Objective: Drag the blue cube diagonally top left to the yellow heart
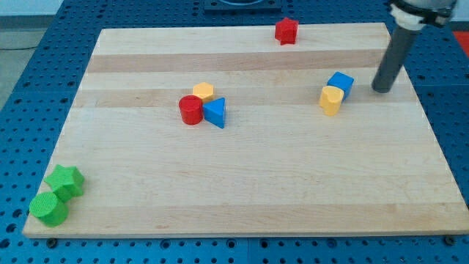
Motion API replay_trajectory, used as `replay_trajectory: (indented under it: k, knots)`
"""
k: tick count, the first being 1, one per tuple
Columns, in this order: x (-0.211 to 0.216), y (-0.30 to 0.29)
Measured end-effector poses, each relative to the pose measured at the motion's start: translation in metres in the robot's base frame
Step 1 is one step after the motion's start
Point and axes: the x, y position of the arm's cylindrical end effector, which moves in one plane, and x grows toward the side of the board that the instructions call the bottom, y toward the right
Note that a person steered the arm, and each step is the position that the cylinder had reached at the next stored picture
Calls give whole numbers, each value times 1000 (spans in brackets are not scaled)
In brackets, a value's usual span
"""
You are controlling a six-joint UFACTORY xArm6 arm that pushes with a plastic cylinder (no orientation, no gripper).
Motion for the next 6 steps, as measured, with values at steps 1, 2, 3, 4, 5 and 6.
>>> replay_trajectory:
  k: [1, 2, 3, 4, 5, 6]
  knots:
    - [2, -32]
    - [2, -74]
    - [1, -117]
    - [-2, -139]
    - [-26, -139]
    - [-34, -163]
